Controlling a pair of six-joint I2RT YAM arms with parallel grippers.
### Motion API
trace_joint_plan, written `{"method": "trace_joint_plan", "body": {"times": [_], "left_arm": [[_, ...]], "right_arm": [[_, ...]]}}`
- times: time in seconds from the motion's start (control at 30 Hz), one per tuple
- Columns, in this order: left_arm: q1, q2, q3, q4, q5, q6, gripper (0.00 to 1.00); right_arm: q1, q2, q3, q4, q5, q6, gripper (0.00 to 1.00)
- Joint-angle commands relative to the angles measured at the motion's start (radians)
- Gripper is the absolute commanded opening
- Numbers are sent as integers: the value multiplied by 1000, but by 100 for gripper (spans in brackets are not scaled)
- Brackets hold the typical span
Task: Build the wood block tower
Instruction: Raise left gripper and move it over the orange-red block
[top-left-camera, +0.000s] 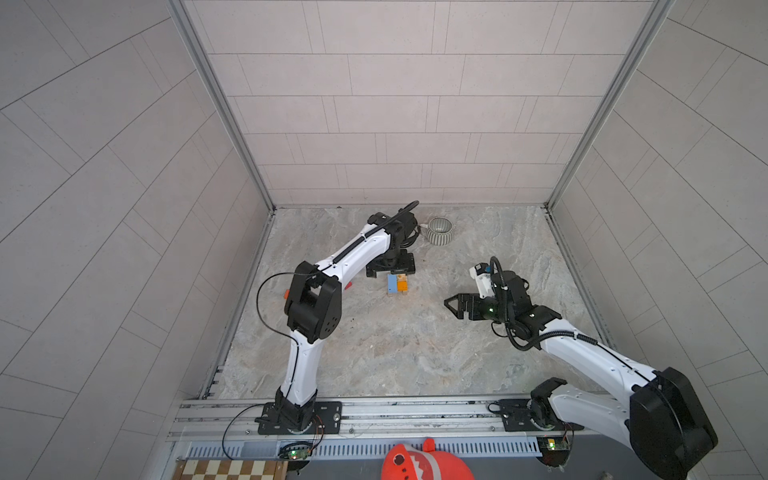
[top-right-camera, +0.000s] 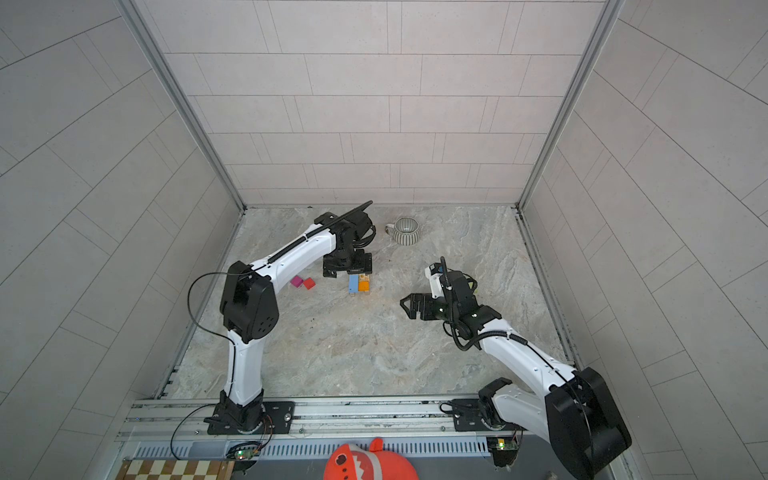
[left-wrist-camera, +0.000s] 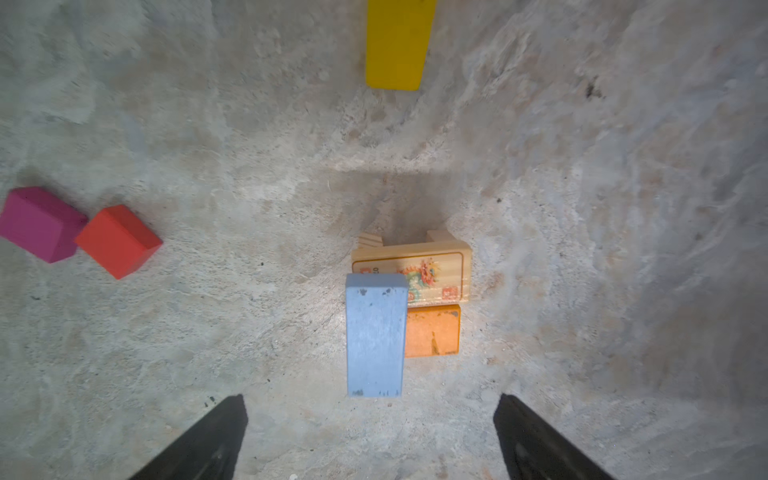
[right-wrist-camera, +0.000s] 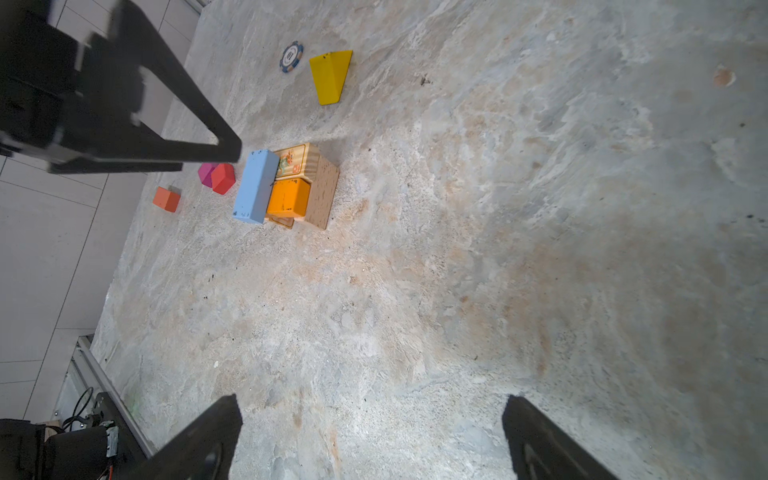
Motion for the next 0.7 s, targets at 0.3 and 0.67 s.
{"method": "trace_joint_plan", "body": {"times": [0.3,0.67], "left_arm": [[185,-348,-250,-39,-108,-9,100],[496,-555,-591,71,-92,-61,85]], "right_arm": [[-5,-39,-13,-21,38,-8,100],[-6,-44,-20,-8,15,13,100]]}}
